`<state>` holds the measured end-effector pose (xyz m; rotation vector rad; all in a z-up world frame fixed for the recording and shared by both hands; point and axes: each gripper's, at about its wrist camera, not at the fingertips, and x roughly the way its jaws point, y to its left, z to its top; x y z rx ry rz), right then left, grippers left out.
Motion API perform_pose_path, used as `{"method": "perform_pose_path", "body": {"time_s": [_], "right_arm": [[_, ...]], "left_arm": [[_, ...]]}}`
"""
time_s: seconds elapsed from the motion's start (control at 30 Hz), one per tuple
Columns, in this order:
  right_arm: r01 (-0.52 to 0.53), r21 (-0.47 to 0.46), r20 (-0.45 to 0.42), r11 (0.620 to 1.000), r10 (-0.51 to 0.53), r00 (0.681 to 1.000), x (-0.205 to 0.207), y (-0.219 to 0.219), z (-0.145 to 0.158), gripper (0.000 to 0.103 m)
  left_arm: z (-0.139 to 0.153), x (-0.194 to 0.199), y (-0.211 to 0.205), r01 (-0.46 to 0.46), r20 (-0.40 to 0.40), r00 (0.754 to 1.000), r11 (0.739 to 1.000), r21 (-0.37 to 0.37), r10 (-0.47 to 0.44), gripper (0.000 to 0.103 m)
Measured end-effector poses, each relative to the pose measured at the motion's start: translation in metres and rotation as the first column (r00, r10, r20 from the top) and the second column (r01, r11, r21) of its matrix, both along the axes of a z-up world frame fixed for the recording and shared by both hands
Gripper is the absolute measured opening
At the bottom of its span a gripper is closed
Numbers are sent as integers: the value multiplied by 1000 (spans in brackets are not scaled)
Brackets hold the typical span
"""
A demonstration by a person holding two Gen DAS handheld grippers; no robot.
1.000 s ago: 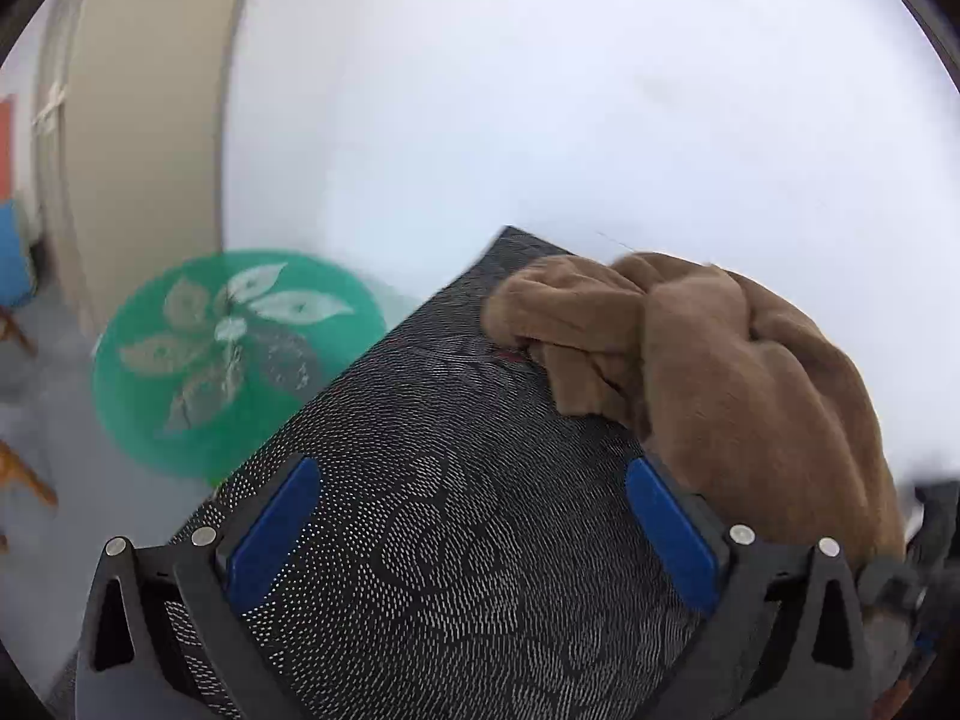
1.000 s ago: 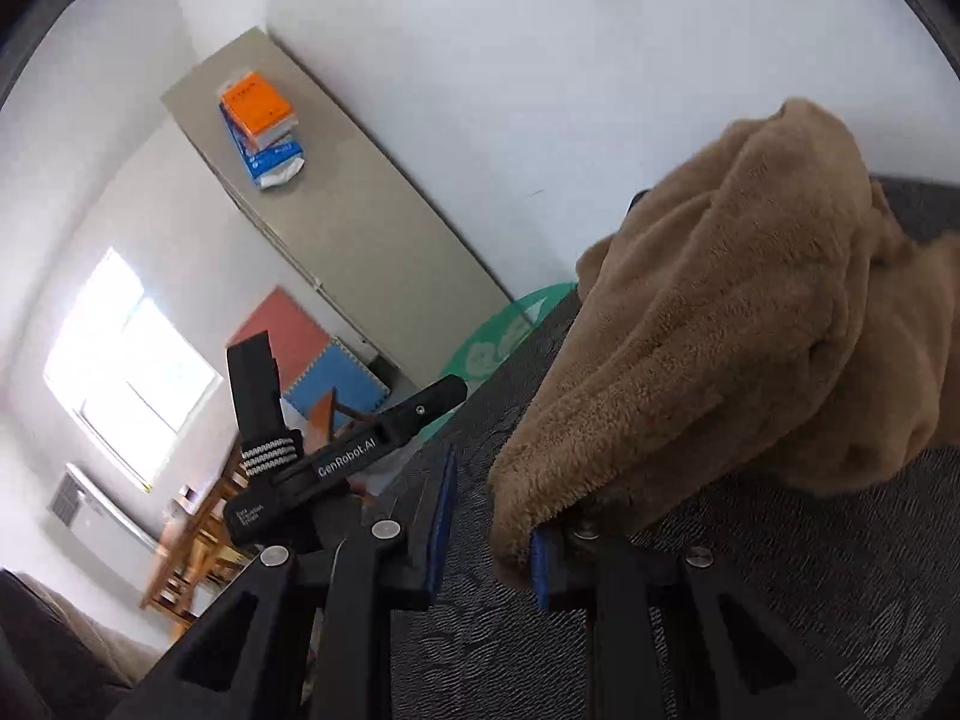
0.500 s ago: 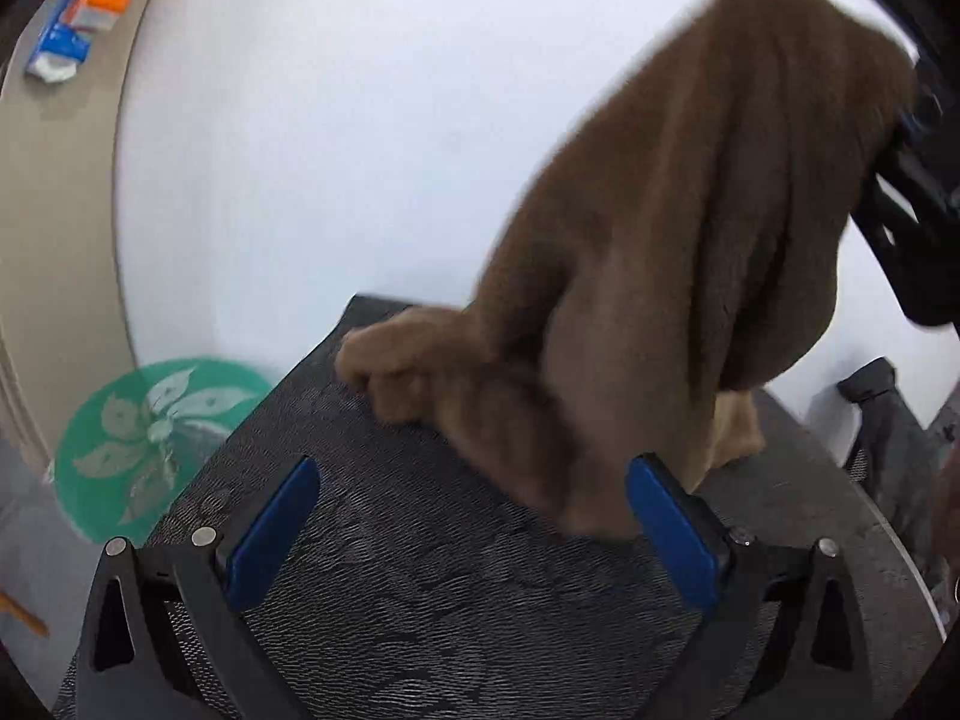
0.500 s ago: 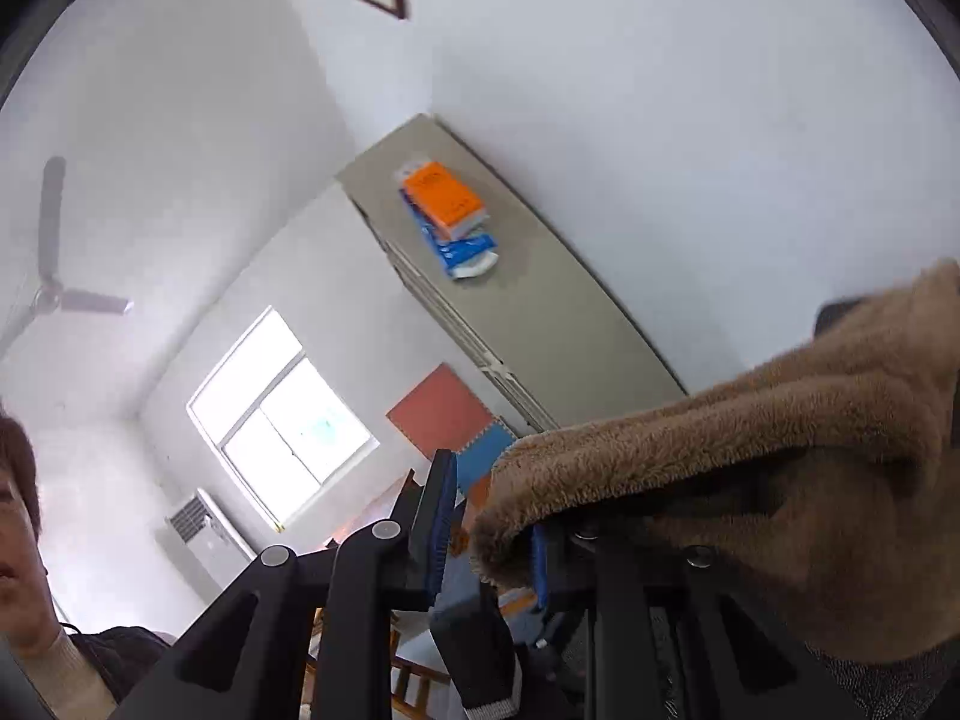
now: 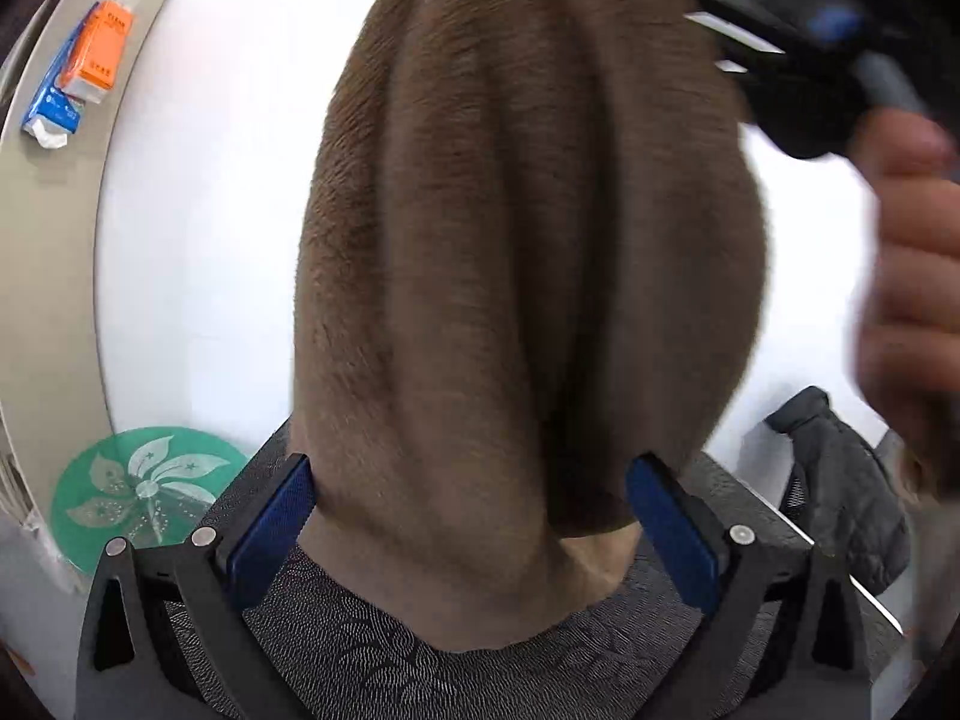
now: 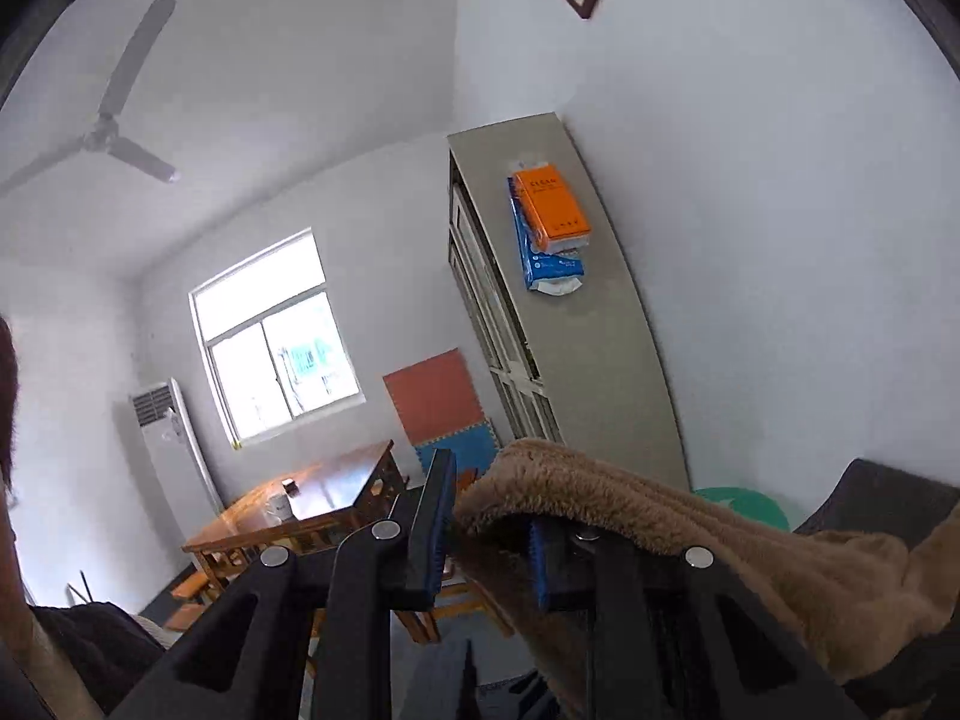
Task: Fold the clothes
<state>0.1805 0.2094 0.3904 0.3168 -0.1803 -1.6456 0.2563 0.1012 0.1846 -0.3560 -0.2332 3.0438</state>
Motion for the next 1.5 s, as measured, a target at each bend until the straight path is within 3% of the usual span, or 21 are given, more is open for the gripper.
{"method": "perform_pose_path", "body": {"time_s": [0.13, 0.27, 0.33, 0.37, 0.43, 0.6, 0.73, 0.8, 0.83, 0.93, 1.07, 1.1, 1.17, 1.23, 1.27, 1.3, 1.33, 1.43, 1.47, 1.5], "right_arm": [[-39, 82, -2, 996, 40, 999, 3, -25, -11, 23], [-113, 179, 44, 977, 106, 993, -3, -55, -30, 24], [-151, 218, 68, 964, 139, 988, -6, -67, -39, 32], [-170, 237, 80, 956, 155, 985, -8, -73, -43, 46], [-181, 241, 99, 953, 161, 982, -9, -75, -48, 62], [-135, 224, 119, 965, 110, 987, -17, -70, -56, 64], [-76, 234, 138, 969, 45, 989, -30, -69, -65, 64], [-39, 272, 135, 961, 1, 991, -39, -70, -74, 76], [-14, 302, 120, 953, -23, 993, -44, -70, -80, 87], [52, 401, 44, 914, -76, 996, -56, -75, -102, 89], [97, 448, 87, 889, -151, 985, -81, -71, -137, 89], [138, 438, 90, 888, -196, 977, -86, -63, -142, 89], [311, 424, 9, 850, -347, 938, -87, -43, -147, 89], [543, 374, -191, 752, -510, 839, -71, -27, -143, 89], [622, 306, -305, 721, -545, 781, -55, -19, -141, 89], [668, 240, -401, 704, -555, 729, -40, -15, -142, 91], [673, 215, -469, 708, -530, 707, -30, -18, -150, 103], [676, 179, -648, 714, -431, 627, -2, -29, -174, 103], [672, 250, -670, 697, -376, 640, -3, -40, -186, 103], [661, 263, -656, 702, -372, 656, -4, -40, -192, 103]], "left_arm": [[6, 22, 5, 51, -41, 998, 997, -54, -53, 103], [-6, 15, 8, 50, -3, 999, 997, -57, -50, 103], [-15, 1, 0, 27, 49, 998, 1000, 3, -27, 103], [-20, -6, -3, 15, 75, 997, 999, 36, -18, 103], [-26, -20, -15, 2, 114, 993, 990, 139, -17, 103], [-30, -39, -30, -106, 142, 987, 966, 234, 74, 103], [-34, -54, -41, -226, 212, 960, 956, 188, 185, 103], [-39, -58, -55, -272, 252, 943, 942, 197, 219, 103], [-43, -60, -63, -296, 273, 932, 934, 201, 236, 103], [-57, -64, -92, -381, 353, 890, 896, 230, 288, 103], [-74, -65, -128, -443, 432, 853, 843, 304, 292, 103], [-77, -65, -134, -447, 444, 850, 835, 321, 284, 103], [-79, -67, -137, -442, 455, 847, 839, 316, 275, 103], [-82, -68, -138, -422, 465, 851, 845, 327, 245, 103], [-83, -69, -139, -413, 468, 854, 845, 340, 229, 103], [-82, -69, -139, -402, 468, 857, 846, 351, 213, 103], [-82, -69, -138, -390, 468, 861, 847, 360, 198, 103], [-75, -73, -132, -354, 451, 875, 869, 346, 177, 103], [-73, -75, -130, -345, 446, 878, 875, 341, 173, 103], [-72, -74, -132, -346, 445, 878, 874, 340, 175, 103]]}}
